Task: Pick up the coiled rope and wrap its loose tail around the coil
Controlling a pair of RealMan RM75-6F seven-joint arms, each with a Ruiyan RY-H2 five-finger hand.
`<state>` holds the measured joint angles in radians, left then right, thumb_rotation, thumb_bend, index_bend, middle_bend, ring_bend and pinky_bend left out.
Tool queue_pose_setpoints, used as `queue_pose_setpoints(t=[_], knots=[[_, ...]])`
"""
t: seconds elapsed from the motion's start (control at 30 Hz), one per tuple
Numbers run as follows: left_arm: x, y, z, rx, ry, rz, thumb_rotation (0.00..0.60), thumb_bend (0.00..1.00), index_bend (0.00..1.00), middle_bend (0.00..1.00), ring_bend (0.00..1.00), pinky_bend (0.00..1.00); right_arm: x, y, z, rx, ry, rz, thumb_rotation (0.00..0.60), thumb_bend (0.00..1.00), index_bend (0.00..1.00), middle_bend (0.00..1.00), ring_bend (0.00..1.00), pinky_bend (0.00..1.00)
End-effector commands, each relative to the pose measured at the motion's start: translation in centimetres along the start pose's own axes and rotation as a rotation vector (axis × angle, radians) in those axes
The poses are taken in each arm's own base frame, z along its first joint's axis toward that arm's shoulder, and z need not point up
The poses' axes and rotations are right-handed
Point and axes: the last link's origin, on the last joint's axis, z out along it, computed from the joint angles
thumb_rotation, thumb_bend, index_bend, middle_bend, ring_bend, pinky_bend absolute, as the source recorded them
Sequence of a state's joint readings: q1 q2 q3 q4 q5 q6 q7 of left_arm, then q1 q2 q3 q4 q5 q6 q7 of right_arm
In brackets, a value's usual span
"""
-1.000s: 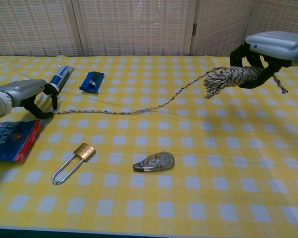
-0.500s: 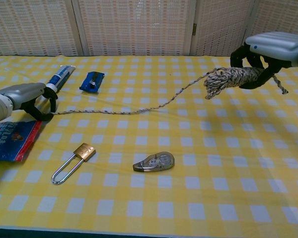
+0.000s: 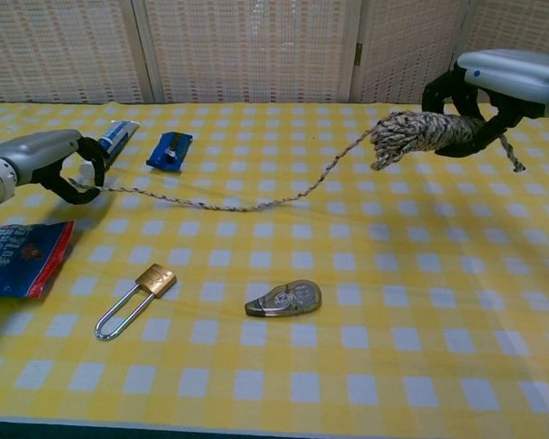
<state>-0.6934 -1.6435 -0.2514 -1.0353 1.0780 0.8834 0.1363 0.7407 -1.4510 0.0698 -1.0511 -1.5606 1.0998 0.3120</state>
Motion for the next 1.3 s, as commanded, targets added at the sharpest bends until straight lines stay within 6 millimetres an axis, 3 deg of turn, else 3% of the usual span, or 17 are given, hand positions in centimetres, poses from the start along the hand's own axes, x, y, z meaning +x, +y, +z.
queue_pose_setpoints(t=[0.03,0.27,0.57,0.97,1.3], knots=[[3.4,0.8,-1.0,-0.067,0.08,-0.045,0.6,0.49,0.64,0.21,0.21,0.06,0.3,-1.5,-0.7,0.055,0.029,0.08,0.6,0.64,0.86,0.7,0.76,0.6],[9.6,4.7,-3.3,-0.222,0.16,-0.13,0.6,0.49,0.64,0.22,0.21,0.06,-0.2,-5.4,-1.3,0.158,0.044,0.194,0.6,0.66,0.88,0.72,0.77,0.67],[14.1,11.0,-6.0,-0.39,0.158,-0.19,0.6,0.49,0.64,0.22,0.21,0.06,-1.4,-9.8,-0.7,0.192,0.036,0.271,0.6,0.67,0.9,0.75,0.82,0.74],[15.2,17.1,-7.4,-0.502,0.12,-0.195,0.6,0.49,0.64,0.22,0.21,0.06,-3.8,-14.2,0.5,0.193,-0.031,0.369,0.6,0.69,0.91,0.76,0.84,0.75],[14.6,19.4,-9.2,-0.571,0.041,-0.275,0.6,0.49,0.64,0.22,0.2,0.05,-4.7,-16.4,2.7,0.089,0.033,0.606,0.6,0.72,0.92,0.76,0.84,0.75]])
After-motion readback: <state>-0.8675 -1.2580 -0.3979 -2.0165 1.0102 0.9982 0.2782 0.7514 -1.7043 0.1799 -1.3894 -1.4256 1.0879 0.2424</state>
